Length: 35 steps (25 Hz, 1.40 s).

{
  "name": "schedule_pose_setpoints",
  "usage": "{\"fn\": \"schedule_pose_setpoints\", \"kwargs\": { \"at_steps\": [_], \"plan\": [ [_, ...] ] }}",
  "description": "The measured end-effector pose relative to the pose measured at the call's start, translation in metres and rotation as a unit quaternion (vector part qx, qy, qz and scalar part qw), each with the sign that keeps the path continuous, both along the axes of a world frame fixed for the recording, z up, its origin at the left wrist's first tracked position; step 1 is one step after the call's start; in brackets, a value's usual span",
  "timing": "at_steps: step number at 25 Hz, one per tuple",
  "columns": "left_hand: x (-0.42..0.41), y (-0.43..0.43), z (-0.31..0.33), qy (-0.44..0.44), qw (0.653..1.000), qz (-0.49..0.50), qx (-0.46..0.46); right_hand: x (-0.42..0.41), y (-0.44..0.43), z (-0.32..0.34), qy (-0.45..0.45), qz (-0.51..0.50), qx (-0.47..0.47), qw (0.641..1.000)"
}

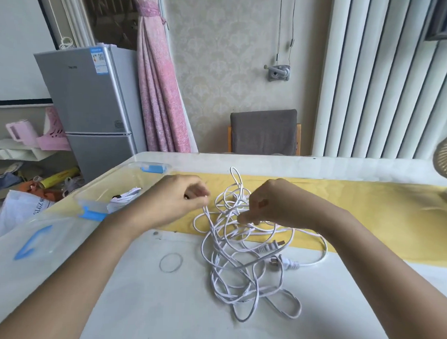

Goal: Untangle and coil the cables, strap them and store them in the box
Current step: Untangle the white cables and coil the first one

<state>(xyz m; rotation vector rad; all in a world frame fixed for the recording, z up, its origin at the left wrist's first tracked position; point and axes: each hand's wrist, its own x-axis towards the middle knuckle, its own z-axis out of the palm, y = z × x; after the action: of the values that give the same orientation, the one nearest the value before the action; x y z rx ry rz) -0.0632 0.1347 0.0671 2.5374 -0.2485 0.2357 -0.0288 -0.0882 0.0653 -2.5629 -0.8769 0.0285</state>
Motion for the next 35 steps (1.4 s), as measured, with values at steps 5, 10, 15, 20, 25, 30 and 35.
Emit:
{"fn": "schedule_pose_setpoints", "kwargs": {
  "at_steps": [5,10,15,20,25,30,35],
  "plan": [
    [-0.024,-0.05,-0.057,0.081,0.984,-0.148,0.064,-0.017,-0.046,-0.011,0.077,-0.014,-0.086,0.993],
    [0.01,-0.062,-0.087,-0.032,0.981,-0.092,0.167,-0.014,-0.075,-0.064,0.086,-0.025,-0.072,0.993],
    [0.039,-0.052,-0.093,-0.045,0.994,0.031,0.099,-0.013,-0.104,-0.067,0.091,-0.096,-0.128,0.983],
    [0.035,-0.056,-0.07,-0.046,0.975,0.122,0.177,-0.004,-0.16,-0.048,0.206,-0.241,-0.256,0.913],
    [0.004,-0.098,-0.053,-0.048,0.997,-0.044,0.045,0.008,-0.172,-0.061,0.08,-0.279,-0.128,0.948],
    [-0.009,-0.133,-0.069,0.054,0.987,-0.147,0.036,0.006,-0.138,-0.079,0.029,-0.231,-0.028,0.972],
    [0.0,-0.132,-0.034,-0.01,0.976,-0.192,-0.105,0.0,-0.105,-0.059,-0.065,-0.135,0.162,0.975]
  ]
}}
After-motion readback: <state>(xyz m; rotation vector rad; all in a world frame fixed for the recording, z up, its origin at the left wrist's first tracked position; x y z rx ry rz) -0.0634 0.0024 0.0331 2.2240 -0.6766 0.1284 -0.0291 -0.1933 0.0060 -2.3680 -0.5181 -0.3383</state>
